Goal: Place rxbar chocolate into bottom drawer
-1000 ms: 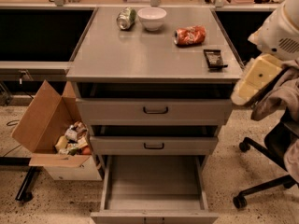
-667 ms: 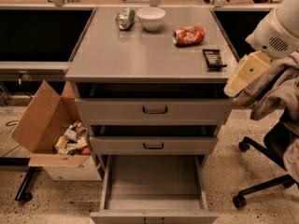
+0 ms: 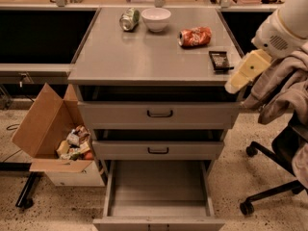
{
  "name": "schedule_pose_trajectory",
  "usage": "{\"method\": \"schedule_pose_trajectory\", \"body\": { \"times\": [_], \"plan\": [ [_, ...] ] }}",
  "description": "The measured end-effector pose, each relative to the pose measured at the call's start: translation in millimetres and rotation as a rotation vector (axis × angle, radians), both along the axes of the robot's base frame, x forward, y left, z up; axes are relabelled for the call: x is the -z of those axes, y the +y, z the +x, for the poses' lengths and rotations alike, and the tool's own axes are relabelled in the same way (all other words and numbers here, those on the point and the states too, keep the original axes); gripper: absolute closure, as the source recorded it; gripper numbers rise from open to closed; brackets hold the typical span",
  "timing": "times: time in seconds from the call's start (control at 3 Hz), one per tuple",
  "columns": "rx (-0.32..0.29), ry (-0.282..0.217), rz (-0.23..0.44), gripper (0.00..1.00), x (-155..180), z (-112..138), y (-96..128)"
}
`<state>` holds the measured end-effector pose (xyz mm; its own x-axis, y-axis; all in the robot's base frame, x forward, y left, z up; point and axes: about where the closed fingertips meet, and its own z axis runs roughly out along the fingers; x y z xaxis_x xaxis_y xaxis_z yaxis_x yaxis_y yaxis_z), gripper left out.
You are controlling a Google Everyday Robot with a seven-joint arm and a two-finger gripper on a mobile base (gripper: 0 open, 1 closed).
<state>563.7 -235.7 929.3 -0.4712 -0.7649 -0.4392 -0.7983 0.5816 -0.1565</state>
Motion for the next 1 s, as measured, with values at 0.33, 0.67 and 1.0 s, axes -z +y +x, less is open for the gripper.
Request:
{"method": "schedule_pose_trajectory", "body": {
  "times": [0.33, 0.67, 1.0],
  "plan": [
    [0.081, 0.008, 0.067, 0.00, 8.3, 36.9, -6.1],
    [0.145, 0.019, 0.114, 0.00, 16.3, 75.1, -7.6],
    [0.240, 0.047, 0.121, 0.00, 32.2, 104.7, -12.2]
  ]
}}
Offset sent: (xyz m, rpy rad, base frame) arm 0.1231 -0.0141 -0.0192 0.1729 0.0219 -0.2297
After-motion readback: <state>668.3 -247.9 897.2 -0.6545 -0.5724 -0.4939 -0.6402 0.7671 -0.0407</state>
